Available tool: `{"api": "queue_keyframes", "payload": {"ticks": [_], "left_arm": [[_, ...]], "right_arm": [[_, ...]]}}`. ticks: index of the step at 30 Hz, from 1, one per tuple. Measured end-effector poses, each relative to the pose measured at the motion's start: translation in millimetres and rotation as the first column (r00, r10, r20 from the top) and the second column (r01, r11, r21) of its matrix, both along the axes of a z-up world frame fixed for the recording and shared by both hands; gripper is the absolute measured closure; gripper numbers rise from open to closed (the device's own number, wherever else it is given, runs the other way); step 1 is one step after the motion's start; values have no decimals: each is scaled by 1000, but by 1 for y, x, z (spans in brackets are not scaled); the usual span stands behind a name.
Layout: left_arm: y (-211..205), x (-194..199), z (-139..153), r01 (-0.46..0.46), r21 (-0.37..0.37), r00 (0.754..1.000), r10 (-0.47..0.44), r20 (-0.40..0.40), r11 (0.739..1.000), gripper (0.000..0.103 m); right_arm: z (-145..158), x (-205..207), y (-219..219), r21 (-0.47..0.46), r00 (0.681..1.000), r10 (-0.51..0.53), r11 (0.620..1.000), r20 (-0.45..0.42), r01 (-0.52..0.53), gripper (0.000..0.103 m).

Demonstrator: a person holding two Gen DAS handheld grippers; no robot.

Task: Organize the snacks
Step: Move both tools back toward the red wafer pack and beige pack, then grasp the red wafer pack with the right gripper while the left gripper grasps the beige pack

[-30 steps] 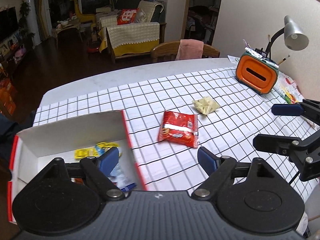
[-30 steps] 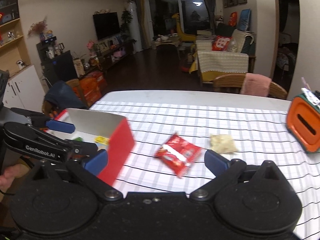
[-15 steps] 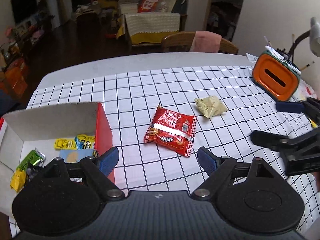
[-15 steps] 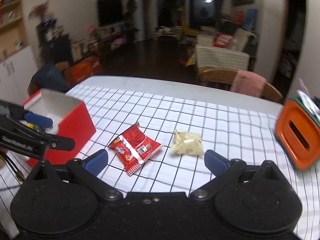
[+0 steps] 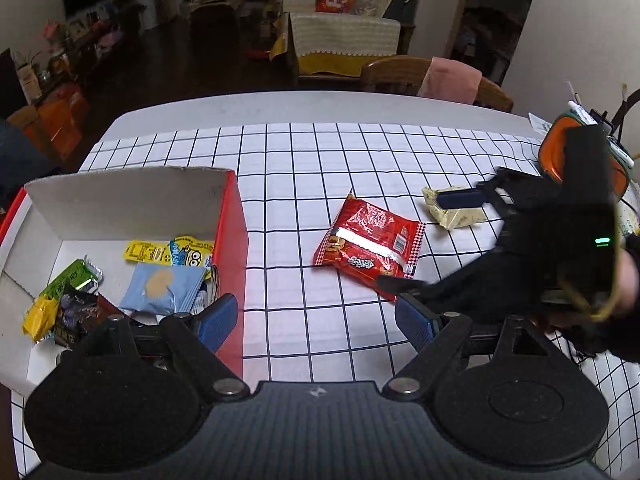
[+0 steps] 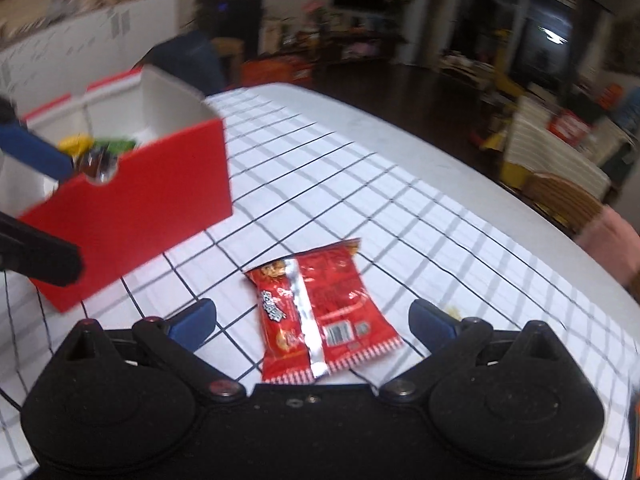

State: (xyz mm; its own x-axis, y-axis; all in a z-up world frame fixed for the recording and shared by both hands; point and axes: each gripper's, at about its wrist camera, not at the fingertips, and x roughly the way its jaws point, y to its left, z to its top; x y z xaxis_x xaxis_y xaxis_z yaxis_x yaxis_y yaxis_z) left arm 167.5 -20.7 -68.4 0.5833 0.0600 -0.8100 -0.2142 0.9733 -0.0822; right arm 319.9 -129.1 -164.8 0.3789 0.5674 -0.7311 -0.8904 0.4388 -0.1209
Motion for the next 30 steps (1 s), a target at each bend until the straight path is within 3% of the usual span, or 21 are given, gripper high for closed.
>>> {"api": "queue_keyframes", "payload": {"ticks": [3,9,15,22,30], "left_arm": [[0,1,-2,-8,-2,1000,8,-4,1000,17],[-1,7,-7,-8,-1,1000,8,-18,1000,17],[-2,11,-10,-8,7,1000,8,-27,1000,17],[-3,16,-9,4,24,1000,-3,-23,1000,17],[-18,34,-4,93,28,996,-93,-13,995,17]], "right_arm": [[-14,9,15,-37,999,50,998,15,-49,0],[-35,26,29,-63,996,76,995,-44,-79,0],[-49,32,38,-84,994,93,992,-49,-97,8],[-48,40,31,-27,991,53,998,-126,-57,32],[-33,26,-1,28,985,-5,1000,-174,10,32]]}}
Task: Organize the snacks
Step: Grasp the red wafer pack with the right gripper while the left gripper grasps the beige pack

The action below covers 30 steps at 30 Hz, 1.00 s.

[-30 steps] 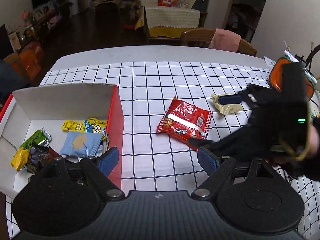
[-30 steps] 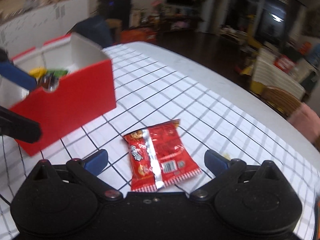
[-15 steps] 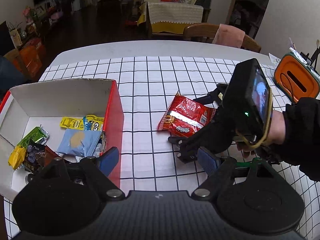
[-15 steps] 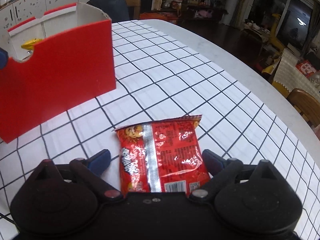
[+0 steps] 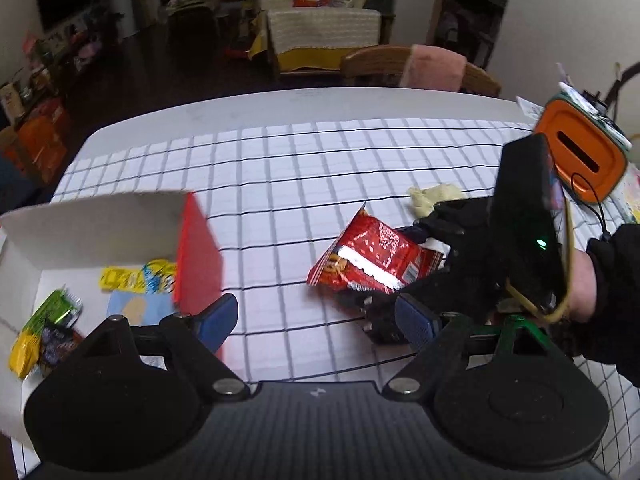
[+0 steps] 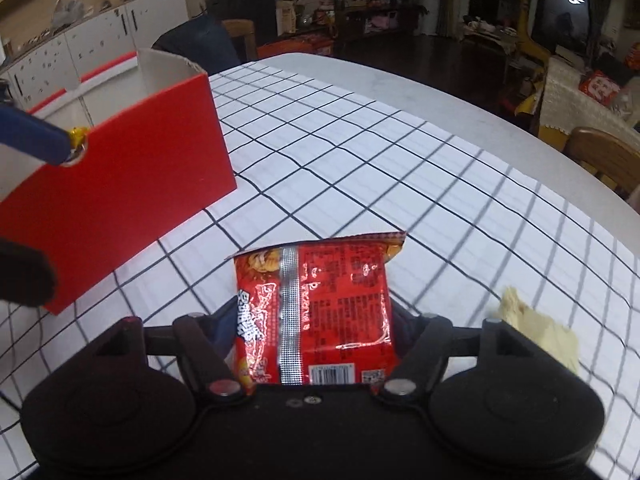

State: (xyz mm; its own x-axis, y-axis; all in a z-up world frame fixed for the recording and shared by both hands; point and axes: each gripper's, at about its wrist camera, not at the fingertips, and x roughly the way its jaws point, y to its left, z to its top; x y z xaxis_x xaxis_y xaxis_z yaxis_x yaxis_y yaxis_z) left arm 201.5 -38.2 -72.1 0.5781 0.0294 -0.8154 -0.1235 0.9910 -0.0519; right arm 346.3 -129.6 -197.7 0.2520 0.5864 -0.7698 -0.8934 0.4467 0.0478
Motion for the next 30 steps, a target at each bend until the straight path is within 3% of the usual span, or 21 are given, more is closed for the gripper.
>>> {"api": "queue_keyframes", "payload": {"ticks": [6,10,13,17,25,30], "left_arm": [[-28,20,10,146,11,989,-146,16,989,17],[-51,43,10,256,17,967,-256,14,967,17],[-65,66,2,333,13,943,-333,8,943,17],[-83,101,-8,447,-40,894,-448,-19,893,17],[-107,168,-35,608,-16,790,-607,-80,794,17],[-114,200,-64,612,10,782,-603,-159,791,17]], "right_arm": [[18,-12,-51,21,998,-53,998,-23,53,32],[26,-16,-93,27,992,-116,993,-43,117,32],[31,-18,-122,27,984,-169,985,-47,171,32],[30,-21,-155,23,967,-247,968,-60,248,32],[29,-34,-199,69,925,-363,926,-109,371,32],[30,-41,-212,126,891,-430,885,-146,448,32]]}}
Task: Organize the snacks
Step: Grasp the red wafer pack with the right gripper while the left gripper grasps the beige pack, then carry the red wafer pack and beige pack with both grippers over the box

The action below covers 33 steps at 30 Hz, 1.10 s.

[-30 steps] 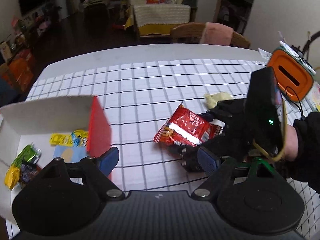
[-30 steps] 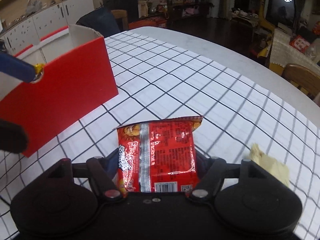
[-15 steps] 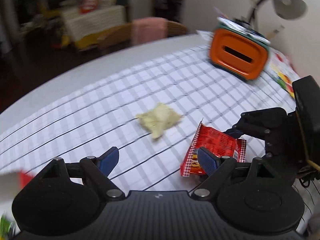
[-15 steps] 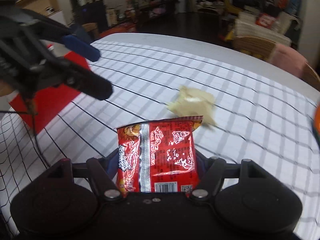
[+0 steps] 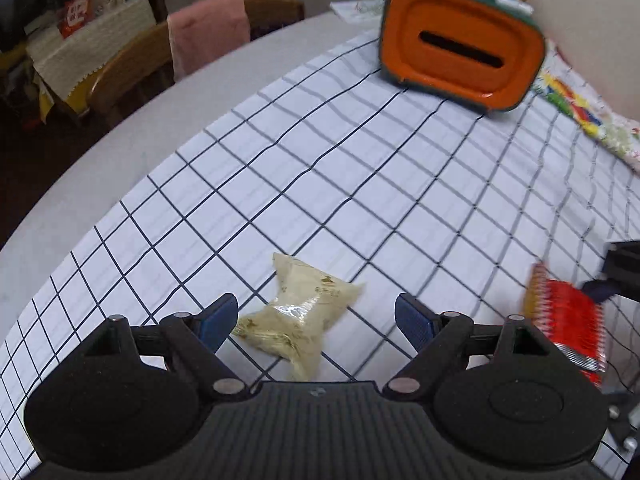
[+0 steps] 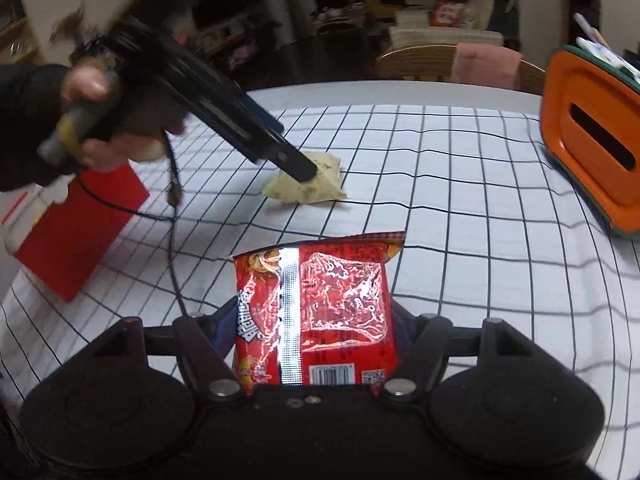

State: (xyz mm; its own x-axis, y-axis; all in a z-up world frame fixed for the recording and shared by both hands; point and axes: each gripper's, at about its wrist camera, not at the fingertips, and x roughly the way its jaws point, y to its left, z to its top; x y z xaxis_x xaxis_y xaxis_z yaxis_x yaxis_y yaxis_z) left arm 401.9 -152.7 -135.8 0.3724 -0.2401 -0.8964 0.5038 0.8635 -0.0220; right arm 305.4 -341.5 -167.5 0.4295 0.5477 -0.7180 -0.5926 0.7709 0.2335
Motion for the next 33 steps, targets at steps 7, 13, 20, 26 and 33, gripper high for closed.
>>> {"api": "queue_keyframes", "payload": {"ticks": [7,13,20,26,33], "left_arm": [[-6,17,-29,-2,45,999,4,-44,999,17],[-7,17,-39,-25,57,998,28,-49,998,45],[-5,6,-37,-104,35,994,105,-29,994,66],[1,-12,-33,-186,30,982,186,-16,982,68],[21,-49,-11,-281,4,960,281,-11,960,68]], "right_arm": [[-4,-13,-10,43,996,-89,995,-28,90,32],[-10,-17,-13,54,988,-150,987,-47,152,32],[-8,-19,-12,61,978,-200,977,-56,203,32],[0,-24,-9,72,972,-228,970,-53,231,33],[10,-34,6,39,975,-219,975,-28,220,33]]}}
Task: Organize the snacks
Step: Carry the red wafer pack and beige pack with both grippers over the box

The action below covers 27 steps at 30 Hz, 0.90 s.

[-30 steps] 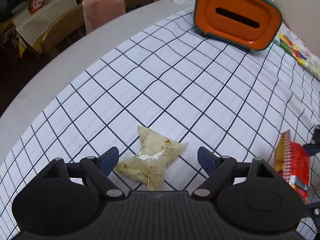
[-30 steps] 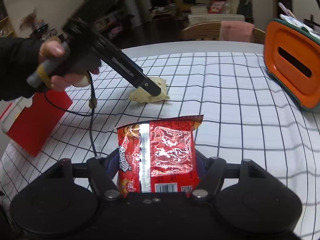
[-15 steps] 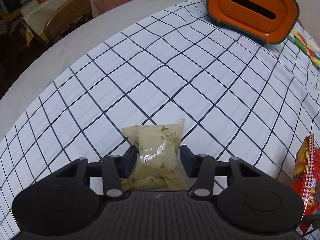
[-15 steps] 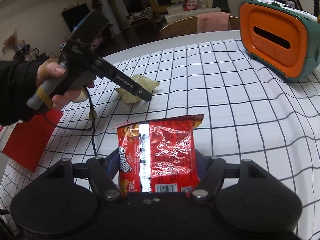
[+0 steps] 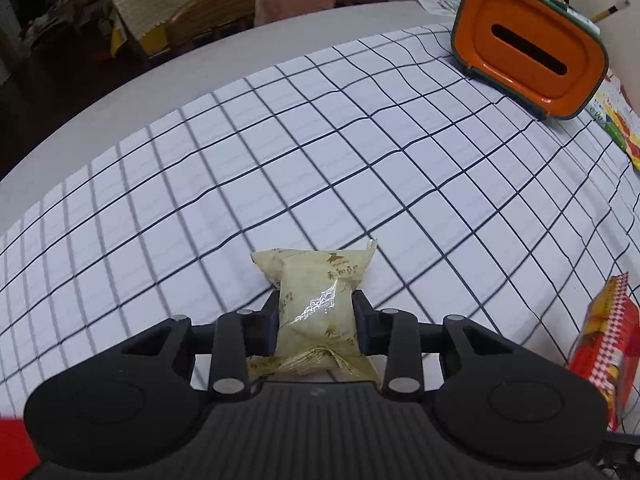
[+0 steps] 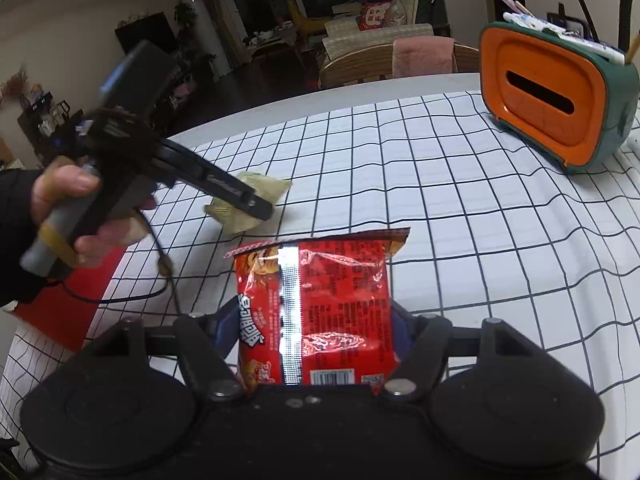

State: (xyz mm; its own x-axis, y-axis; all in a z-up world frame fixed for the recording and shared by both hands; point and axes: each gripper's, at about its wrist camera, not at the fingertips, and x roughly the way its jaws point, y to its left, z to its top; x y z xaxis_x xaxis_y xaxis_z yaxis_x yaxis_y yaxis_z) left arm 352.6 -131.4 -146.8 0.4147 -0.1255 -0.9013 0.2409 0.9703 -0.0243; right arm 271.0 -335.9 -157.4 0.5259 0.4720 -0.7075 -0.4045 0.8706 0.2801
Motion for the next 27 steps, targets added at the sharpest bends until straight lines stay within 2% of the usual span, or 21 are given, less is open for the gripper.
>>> {"api": "queue_keyframes", "payload": {"ticks": [12,27], "left_arm": [[50,-95,69,-99,-44,992,102,68,994,68],[137,-199,119,-195,-70,973,202,110,978,68]], "right_arm": [[40,-31,35,-30,998,42,999,45,-41,33],[84,-78,120,-34,990,113,993,80,-110,33]]}}
